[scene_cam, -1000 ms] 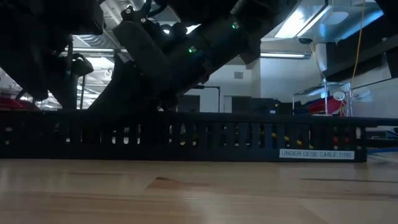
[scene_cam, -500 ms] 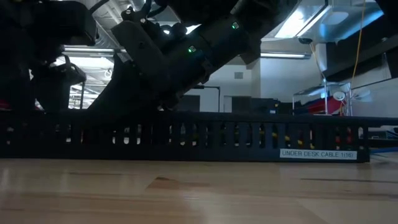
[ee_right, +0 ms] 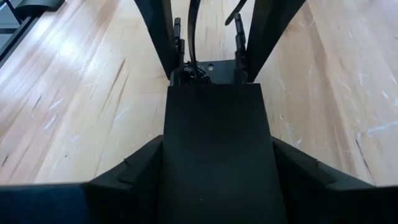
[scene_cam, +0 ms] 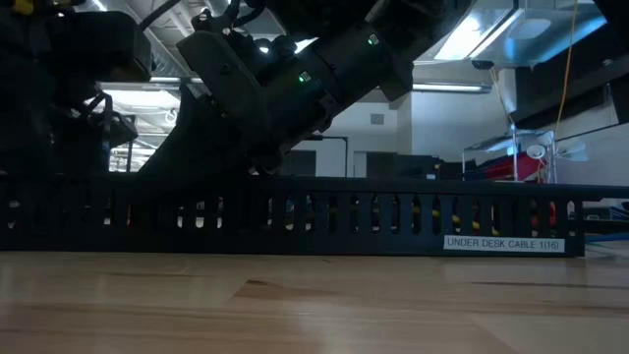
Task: Ziptie cables
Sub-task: Close the black cable duct
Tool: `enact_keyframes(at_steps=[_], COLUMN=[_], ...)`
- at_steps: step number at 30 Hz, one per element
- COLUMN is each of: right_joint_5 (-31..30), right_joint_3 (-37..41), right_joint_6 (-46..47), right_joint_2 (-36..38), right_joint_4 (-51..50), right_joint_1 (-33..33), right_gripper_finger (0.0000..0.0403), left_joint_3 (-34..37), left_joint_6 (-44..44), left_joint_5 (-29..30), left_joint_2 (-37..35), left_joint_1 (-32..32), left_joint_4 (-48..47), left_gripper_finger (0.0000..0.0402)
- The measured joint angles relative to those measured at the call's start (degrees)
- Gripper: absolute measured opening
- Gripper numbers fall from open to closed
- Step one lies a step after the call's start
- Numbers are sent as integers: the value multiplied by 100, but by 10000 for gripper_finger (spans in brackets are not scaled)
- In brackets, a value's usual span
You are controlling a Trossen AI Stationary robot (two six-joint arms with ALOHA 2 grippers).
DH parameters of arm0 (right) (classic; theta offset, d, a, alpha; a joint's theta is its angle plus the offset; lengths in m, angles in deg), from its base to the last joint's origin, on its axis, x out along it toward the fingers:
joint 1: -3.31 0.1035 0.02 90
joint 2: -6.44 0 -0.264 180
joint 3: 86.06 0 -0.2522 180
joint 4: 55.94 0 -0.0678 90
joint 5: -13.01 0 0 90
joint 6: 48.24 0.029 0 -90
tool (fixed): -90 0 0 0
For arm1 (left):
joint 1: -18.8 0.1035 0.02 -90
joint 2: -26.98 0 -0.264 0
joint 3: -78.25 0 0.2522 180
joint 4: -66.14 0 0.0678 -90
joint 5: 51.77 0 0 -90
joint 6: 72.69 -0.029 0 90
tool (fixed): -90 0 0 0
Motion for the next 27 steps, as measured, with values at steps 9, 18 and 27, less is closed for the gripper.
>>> enact_keyframes(at_steps=[9, 18, 27], right_joint_5=[0, 92, 113], right_joint_3=[24, -14, -432], right_joint_6=[94, 28, -101], right_joint_2=[-23, -165, -400], right_joint_4=[391, 707, 329], right_joint_1=[3, 21, 83], right_gripper_finger=[230, 230, 230], left_joint_3=[9, 13, 21], left_joint_6=[-25, -2, -87], left_joint_5=[-13, -35, -277], left_joint_2=[131, 280, 284], left_joint_1=[33, 37, 99], left_joint_4=[197, 603, 598], left_gripper_finger=[189, 198, 251])
